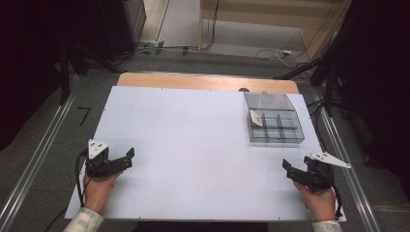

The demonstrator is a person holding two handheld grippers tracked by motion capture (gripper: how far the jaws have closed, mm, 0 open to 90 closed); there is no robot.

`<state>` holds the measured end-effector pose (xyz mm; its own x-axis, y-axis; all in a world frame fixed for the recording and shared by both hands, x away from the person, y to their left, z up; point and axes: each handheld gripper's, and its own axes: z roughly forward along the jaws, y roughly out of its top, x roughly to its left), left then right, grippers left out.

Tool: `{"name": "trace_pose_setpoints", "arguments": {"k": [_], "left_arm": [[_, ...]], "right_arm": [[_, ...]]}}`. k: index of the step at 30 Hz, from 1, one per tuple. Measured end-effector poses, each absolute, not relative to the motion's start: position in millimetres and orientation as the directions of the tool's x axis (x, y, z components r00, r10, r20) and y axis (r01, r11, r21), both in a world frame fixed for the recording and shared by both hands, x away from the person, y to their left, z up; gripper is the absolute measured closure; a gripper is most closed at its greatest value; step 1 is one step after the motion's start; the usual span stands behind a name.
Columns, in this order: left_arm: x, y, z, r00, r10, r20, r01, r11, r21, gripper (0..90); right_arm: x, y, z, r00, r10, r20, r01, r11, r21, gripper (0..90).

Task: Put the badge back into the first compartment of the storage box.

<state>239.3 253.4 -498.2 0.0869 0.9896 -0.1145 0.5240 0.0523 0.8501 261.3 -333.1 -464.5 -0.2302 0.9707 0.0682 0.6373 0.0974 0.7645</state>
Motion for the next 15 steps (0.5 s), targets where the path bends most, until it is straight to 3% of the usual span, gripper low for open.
{"name": "trace_pose_setpoints", "arguments": {"k": [15], "left_arm": [[241,252,-498,0.095,0.989,-0.110,0.520,0.045,0.853,7.0]], "right_arm": [[251,-350,-471,-0.199,0.977,0.083,0.651,0.069,0.756,14.9]]}}
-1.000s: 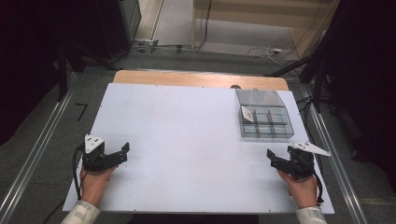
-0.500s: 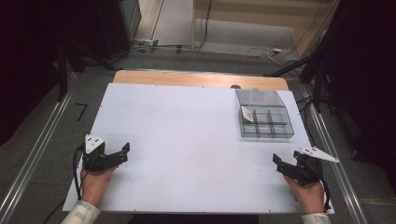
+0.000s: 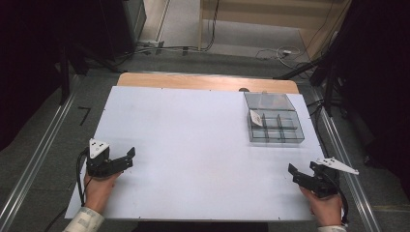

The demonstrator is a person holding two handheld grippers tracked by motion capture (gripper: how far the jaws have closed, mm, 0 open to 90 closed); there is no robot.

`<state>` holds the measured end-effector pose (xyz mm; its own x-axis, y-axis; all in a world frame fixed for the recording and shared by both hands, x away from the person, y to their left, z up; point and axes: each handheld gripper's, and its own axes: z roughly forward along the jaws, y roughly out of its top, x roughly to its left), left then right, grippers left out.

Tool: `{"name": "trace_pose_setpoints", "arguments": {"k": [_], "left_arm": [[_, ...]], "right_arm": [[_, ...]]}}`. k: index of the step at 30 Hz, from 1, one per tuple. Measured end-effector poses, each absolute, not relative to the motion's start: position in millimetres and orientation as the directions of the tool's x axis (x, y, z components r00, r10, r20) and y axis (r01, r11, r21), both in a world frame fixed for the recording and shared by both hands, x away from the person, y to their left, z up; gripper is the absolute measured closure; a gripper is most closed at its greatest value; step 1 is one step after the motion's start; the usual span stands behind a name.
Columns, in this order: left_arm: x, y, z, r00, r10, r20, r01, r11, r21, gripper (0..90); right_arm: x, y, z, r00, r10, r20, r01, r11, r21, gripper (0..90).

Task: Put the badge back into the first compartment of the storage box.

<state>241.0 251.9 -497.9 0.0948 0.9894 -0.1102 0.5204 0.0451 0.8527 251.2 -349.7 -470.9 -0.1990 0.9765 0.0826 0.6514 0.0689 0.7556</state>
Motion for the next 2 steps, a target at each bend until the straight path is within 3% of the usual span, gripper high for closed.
{"name": "trace_pose_setpoints", "arguments": {"k": [2], "left_arm": [[241.1,251.9,-498.0,0.095,0.989,-0.110,0.521,0.045,0.852,7.0]], "right_arm": [[255.9,-349.0,-477.9,-0.204,0.976,0.076,0.651,0.077,0.755,12.4]]}}
